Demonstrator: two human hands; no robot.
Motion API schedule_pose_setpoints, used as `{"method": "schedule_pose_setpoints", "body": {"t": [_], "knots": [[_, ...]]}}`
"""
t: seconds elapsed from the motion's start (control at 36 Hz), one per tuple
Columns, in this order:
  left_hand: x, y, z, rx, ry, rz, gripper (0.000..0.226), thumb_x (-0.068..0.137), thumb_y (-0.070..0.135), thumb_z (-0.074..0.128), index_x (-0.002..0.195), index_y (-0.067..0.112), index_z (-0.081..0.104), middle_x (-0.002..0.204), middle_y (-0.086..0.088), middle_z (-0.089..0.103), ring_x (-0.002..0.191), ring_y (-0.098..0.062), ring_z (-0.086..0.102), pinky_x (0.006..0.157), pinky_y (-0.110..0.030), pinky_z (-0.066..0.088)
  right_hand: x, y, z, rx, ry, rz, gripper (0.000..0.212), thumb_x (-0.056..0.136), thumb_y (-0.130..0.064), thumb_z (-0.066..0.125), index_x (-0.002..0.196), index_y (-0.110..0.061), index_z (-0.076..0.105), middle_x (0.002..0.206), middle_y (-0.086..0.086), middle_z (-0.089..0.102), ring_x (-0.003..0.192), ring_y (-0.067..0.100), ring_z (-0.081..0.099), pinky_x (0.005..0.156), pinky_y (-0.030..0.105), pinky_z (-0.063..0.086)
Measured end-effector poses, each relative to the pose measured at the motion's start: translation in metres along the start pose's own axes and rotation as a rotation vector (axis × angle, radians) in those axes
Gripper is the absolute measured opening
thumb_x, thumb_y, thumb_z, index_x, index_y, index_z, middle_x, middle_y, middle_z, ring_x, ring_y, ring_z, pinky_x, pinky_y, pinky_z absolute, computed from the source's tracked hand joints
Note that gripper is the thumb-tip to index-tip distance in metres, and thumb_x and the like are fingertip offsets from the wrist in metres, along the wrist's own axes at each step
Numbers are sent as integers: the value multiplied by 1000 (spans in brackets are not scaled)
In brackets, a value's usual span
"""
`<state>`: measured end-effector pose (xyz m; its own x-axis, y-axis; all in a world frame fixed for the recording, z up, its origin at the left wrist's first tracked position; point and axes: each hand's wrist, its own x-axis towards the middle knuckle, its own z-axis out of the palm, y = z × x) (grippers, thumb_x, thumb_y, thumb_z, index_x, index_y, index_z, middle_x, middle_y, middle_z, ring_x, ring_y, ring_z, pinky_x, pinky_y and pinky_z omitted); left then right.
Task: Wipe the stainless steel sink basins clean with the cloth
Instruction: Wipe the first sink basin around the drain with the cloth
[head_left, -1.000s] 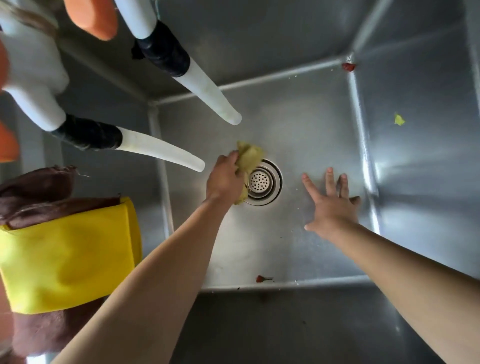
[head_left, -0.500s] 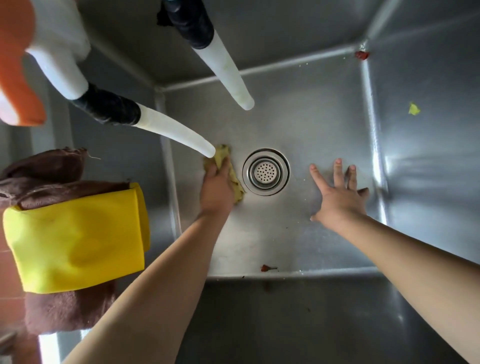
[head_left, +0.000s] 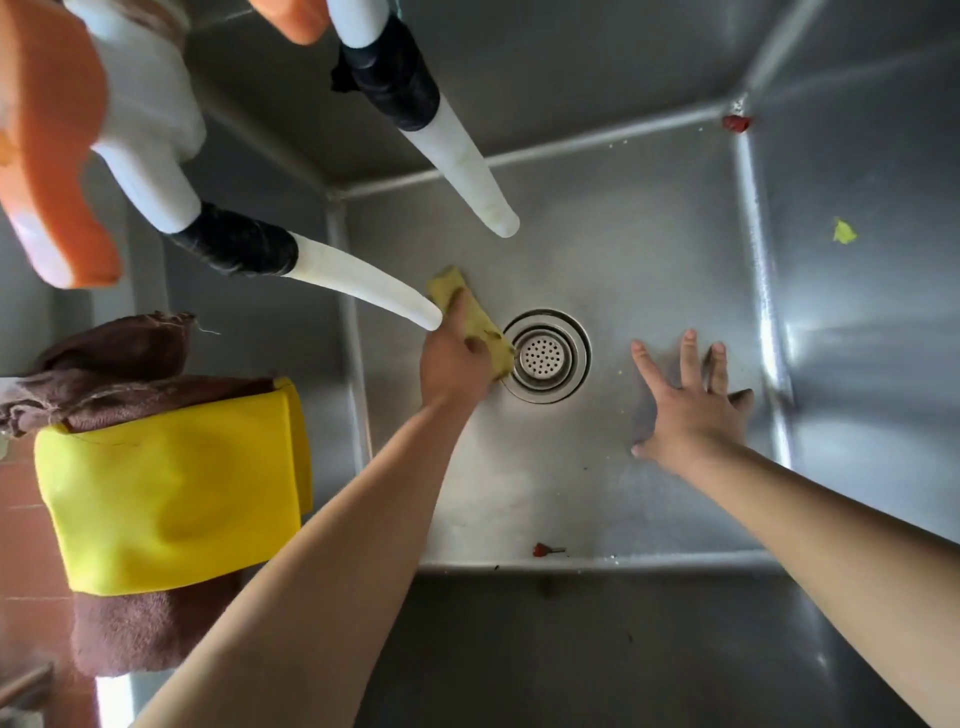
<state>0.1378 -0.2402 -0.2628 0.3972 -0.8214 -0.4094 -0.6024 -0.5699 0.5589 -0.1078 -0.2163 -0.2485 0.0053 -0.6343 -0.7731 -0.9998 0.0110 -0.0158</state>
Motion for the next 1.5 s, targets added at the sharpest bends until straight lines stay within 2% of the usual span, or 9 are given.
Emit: {"method": "schedule_pose_setpoints", "body": {"t": [0.08,0.19,0.47,0.61,0.78,1.0,1.17,1.36,1.5], "knots": [[16,8,1,71,-45,-34,70,89,2,51,151,30,37,124,23,41,96,32,45,75,4,40,1,2,3,14,4,-11,129,74,-51,79,142,-54,-30,156,4,-40,147,37,-27,114,66,20],[15,17,10,372,-249,72,74,86,9,49,151,41,33,156,-3,33,129,-31,41,104,-33,40,3,3,4,21,-8,-9,129,75,-48,79,143,-53,-30,155,4,-41,147,37,-28,115,67,18],[-49,18,16,114,-553,106,58,73,0,50,109,39,75,89,6,67,54,5,56,53,-10,43,8,3,11,24,11,15,128,73,-49,81,146,-52,-24,156,4,-38,147,38,-26,113,67,19],[-83,20,10,-294,-492,-38,64,71,-5,55,122,31,68,117,1,67,95,-5,65,82,-19,53,8,3,11,71,3,17,116,81,-37,75,149,-51,-19,158,5,-36,148,38,-25,114,66,16],[-106,25,11,-265,-274,-66,60,74,-1,65,126,29,61,111,1,59,95,-18,59,86,-26,51,-9,-8,-15,545,249,-24,41,91,-43,60,126,-20,65,133,7,56,128,29,45,107,45,37],[-140,47,12,-578,-437,52,91,71,-1,58,145,44,29,122,17,61,99,-19,68,79,-38,60,-33,-40,-33,1262,-349,108,18,84,-25,76,97,-13,72,92,8,77,84,25,74,73,40,61],[-127,33,3,-669,-160,-72,76,74,4,53,137,43,41,141,19,43,107,-18,67,83,-33,58,0,-34,-54,969,-159,133,12,79,-3,64,91,-2,68,89,19,70,86,33,70,74,39,58],[-106,-35,-2,151,-201,-351,75,88,18,60,152,27,22,159,-3,19,146,-25,23,116,-36,26,64,-43,-104,904,251,-25,20,78,-14,71,98,-17,70,98,9,74,93,28,70,78,33,56],[-117,-61,-10,340,-275,-335,80,83,19,63,149,34,19,155,-2,18,143,-28,23,114,-46,32,85,-58,-86,34,369,-100,71,77,-43,73,138,-20,44,133,10,48,125,33,39,96,45,37]]}}
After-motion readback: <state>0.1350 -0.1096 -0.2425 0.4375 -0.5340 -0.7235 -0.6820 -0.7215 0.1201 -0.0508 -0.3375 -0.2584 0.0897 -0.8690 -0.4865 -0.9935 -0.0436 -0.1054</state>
